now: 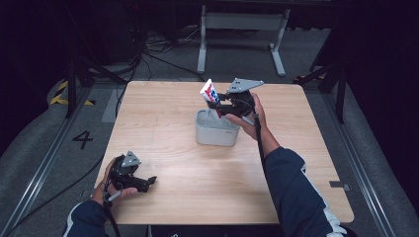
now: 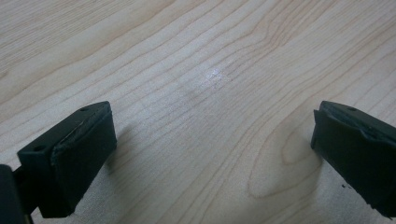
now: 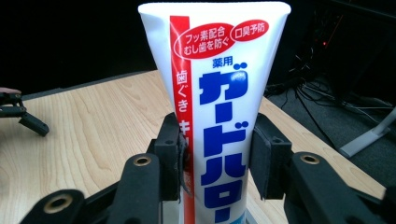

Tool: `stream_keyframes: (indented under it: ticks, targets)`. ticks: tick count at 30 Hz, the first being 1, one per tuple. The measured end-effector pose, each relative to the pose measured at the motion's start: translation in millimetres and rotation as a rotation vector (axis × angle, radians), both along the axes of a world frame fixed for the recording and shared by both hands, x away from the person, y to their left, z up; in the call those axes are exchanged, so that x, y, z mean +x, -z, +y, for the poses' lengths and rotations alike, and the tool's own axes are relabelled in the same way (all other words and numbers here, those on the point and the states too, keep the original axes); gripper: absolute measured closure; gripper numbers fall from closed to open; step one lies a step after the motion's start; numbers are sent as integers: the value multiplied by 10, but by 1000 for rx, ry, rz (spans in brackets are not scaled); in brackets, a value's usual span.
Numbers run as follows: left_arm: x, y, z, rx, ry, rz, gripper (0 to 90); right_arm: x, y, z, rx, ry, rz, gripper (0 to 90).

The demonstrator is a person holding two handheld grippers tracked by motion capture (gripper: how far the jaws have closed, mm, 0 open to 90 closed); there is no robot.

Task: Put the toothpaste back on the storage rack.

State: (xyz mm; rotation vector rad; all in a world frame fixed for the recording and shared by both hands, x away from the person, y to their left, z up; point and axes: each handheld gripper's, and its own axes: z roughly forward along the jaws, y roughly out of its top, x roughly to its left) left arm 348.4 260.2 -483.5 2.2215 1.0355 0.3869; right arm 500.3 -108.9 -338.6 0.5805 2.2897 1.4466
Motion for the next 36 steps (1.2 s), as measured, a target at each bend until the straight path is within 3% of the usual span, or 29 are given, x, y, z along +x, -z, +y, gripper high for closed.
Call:
stream_keyframes:
  ticks: [9, 24, 36]
  targets:
    - [1, 0, 1, 2, 1, -1, 5, 35, 53, -25, -4, 4, 23, 606]
    - [2, -2, 3, 5, 4, -1, 4, 16, 257, -113, -52, 5, 63, 609]
    - [1, -1, 1, 2, 2, -1, 4, -34, 349, -183, -69, -2, 71, 611]
